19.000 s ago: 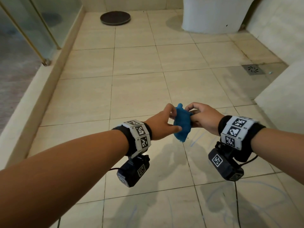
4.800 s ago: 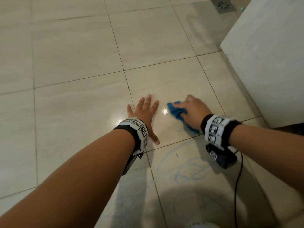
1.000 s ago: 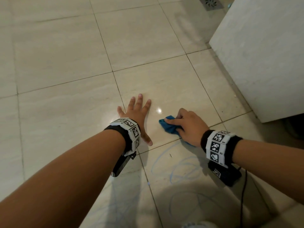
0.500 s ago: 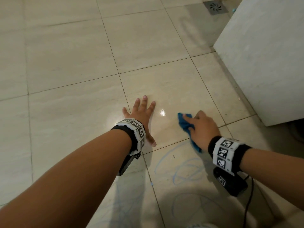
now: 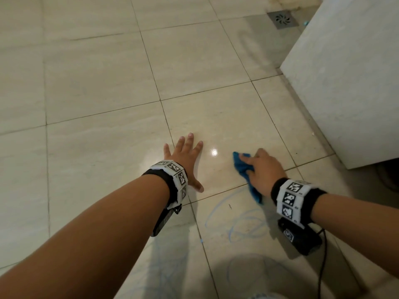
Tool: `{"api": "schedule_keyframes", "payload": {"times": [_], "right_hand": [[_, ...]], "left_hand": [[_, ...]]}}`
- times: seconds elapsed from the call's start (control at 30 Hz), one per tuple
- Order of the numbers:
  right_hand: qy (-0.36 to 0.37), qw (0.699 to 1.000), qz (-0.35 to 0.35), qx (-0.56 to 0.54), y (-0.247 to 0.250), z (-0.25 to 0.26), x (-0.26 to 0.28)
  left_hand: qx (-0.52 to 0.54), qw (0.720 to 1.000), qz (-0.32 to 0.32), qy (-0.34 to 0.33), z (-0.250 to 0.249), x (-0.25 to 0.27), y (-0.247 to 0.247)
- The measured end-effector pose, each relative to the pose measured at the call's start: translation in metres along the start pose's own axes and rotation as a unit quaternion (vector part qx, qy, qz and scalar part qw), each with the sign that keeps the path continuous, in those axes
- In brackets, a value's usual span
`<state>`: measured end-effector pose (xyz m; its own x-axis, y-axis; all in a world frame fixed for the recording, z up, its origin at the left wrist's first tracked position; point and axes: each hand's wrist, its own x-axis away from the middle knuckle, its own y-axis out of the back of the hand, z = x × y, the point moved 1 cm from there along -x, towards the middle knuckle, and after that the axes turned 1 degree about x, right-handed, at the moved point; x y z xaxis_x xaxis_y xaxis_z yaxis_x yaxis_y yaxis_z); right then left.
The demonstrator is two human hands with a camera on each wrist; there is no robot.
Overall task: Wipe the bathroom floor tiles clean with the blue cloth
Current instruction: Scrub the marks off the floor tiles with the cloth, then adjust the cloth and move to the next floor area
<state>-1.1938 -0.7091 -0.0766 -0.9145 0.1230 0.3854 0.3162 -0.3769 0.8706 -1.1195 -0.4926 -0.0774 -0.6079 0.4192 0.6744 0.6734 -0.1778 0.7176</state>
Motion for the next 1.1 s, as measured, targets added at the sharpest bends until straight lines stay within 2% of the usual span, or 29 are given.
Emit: {"api": "schedule_keyframes", "payload": {"times": [0.07, 0.2, 0.33, 0.5, 0.63, 0.77, 1.0, 1.1], "right_hand": [[0.049, 0.998, 0.039, -0.011, -0.008, 0.022, 0.002], [0.088, 0.988, 0.124, -0.001, 0.006, 0.052, -0.013], [0.147, 0.984, 0.096, 0.039, 0.033, 0.090, -0.037], [0.212, 0.970, 0.075, 0.090, 0.046, 0.151, -0.053], [0.216, 0.958, 0.074, 0.176, 0.054, 0.176, -0.043], [0.185, 0.960, 0.082, 0.193, 0.072, 0.195, -0.016], [0.154, 0.950, 0.169, 0.212, 0.124, 0.243, 0.061], [0.162, 0.953, 0.172, 0.187, 0.155, 0.262, 0.089]], "left_hand": [[-0.004, 1.000, 0.003, 0.000, 0.005, 0.003, 0.002], [-0.009, 1.000, -0.006, 0.010, 0.026, 0.016, 0.009], [-0.035, 0.999, -0.027, 0.029, 0.064, 0.035, 0.033], [-0.034, 0.995, -0.040, 0.088, 0.122, 0.072, 0.052], [-0.027, 0.992, -0.010, 0.123, 0.151, 0.116, 0.051], [-0.002, 0.991, 0.010, 0.135, 0.163, 0.170, 0.048], [0.062, 0.986, 0.047, 0.145, 0.143, 0.275, 0.054], [0.086, 0.982, 0.055, 0.162, 0.129, 0.323, 0.072]]}}
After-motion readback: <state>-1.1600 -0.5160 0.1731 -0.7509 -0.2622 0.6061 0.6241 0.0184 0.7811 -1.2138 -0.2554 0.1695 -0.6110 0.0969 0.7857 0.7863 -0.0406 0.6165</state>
